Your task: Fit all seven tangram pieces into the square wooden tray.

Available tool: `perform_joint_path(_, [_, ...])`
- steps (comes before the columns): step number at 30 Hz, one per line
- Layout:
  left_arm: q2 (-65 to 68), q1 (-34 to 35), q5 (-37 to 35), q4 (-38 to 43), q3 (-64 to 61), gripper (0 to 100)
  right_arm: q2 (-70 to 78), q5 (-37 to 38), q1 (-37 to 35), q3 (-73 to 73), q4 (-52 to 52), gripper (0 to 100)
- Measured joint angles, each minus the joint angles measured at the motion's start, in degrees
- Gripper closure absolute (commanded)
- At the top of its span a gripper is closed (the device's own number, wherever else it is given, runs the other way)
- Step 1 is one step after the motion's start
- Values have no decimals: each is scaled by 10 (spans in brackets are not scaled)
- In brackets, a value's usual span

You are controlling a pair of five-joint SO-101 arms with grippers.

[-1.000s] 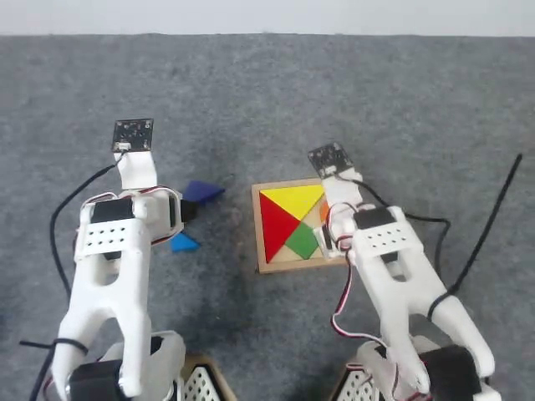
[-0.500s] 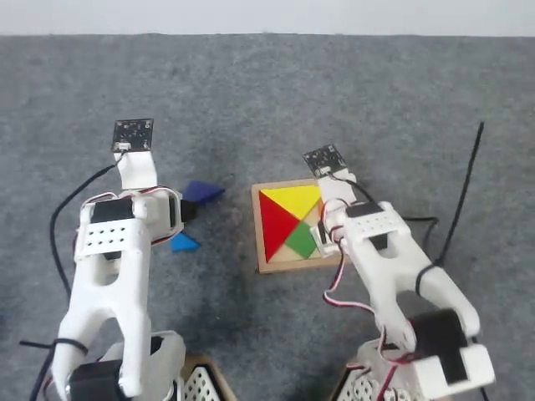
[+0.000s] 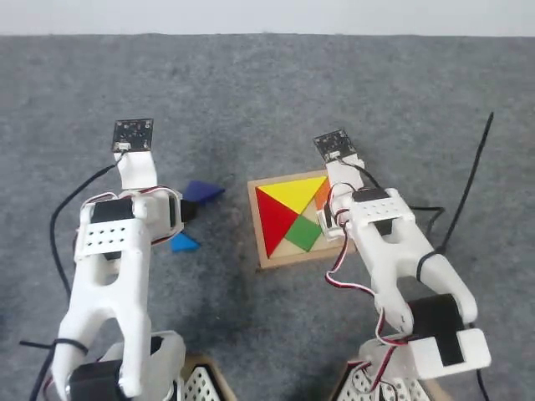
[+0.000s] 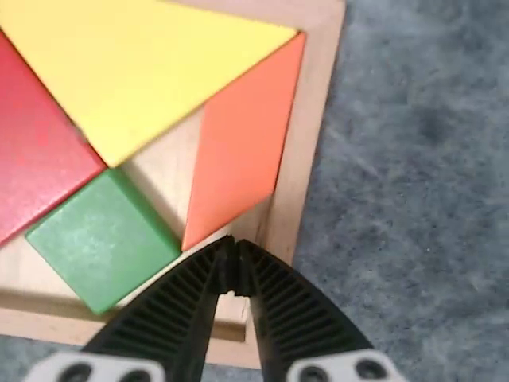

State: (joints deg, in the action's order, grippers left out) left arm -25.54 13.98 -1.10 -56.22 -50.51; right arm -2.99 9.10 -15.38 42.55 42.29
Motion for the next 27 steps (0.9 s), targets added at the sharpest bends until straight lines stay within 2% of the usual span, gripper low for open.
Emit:
perform_joint_path(5, [0, 0, 0, 0, -13, 741, -40, -4, 3, 0, 27, 990])
perform_joint_path(8, [0, 0, 4, 0, -12, 739, -118, -20, 4, 3, 73, 990])
perform_joint_path(13, [0, 0, 56, -38, 25, 739, -285, -24, 29, 89, 113, 989])
perform_joint_path(18, [0, 0, 101, -99, 59, 739, -424, 7, 100, 228, 114, 989])
perform_joint_path(24, [0, 0, 158, -133, 98, 739, -540, 64, 233, 340, 114, 989])
perform_joint_path(27, [18, 0, 169, -136, 118, 739, -577, 74, 242, 393, 107, 988])
